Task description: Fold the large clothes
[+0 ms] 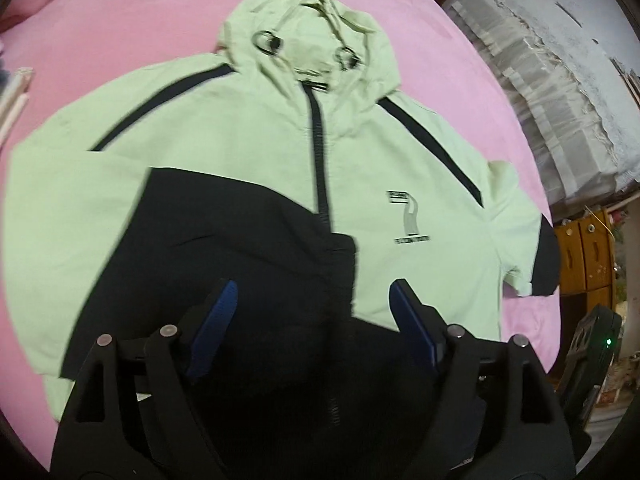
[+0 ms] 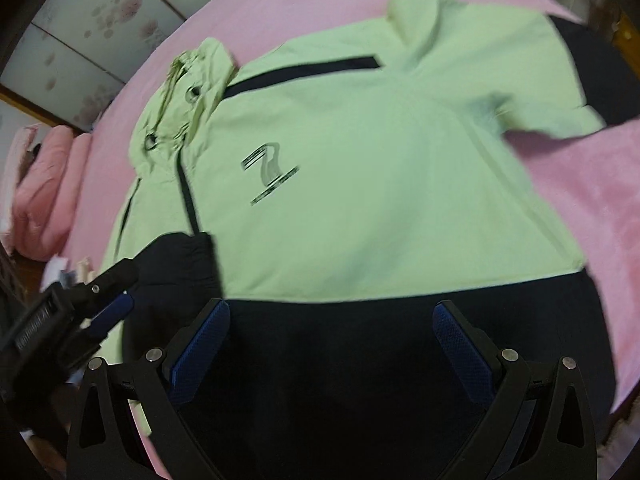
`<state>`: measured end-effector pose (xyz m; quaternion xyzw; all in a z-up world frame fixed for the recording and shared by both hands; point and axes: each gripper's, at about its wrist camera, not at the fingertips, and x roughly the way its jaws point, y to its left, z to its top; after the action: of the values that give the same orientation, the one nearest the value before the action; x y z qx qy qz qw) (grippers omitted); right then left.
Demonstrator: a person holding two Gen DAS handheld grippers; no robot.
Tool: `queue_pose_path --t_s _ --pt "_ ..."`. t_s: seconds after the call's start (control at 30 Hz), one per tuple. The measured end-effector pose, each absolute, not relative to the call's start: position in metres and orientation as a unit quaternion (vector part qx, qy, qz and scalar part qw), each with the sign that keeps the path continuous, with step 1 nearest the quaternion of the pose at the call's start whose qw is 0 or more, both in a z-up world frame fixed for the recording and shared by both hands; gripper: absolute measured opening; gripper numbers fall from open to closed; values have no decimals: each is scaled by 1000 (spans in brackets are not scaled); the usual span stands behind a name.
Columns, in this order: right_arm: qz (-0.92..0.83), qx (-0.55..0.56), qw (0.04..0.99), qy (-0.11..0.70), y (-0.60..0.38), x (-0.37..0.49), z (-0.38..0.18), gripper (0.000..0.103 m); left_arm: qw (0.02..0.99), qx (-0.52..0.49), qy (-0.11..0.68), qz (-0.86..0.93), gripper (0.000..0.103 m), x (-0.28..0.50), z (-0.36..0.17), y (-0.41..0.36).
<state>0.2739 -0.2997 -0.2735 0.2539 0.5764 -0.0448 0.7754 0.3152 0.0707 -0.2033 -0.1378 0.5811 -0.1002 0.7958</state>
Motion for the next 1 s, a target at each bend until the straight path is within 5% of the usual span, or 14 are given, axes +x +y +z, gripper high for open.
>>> queue_pose_path --t_s 0.07,0.3,0.47,0.67,0.8,1.0 --pt "-14 266 768 582 -294 275 -277 100 792 -155 586 -80 76 308 -204 88" --pt "59 328 707 624 -259 280 -304 54 739 -217 637 29 76 219 -205 207" --pt "57 418 641 641 -241 273 -343 44 682 -174 705 87 76 181 -246 264" --pt "40 431 650 624 -229 277 -365 43 727 -179 661 48 73 167 -256 289" --pt "64 384 687 613 -223 284 -344 16 762 -164 626 37 73 167 -243 295" --pt "134 328 776 522 -212 301 -275 13 770 -197 605 46 72 171 -253 321"
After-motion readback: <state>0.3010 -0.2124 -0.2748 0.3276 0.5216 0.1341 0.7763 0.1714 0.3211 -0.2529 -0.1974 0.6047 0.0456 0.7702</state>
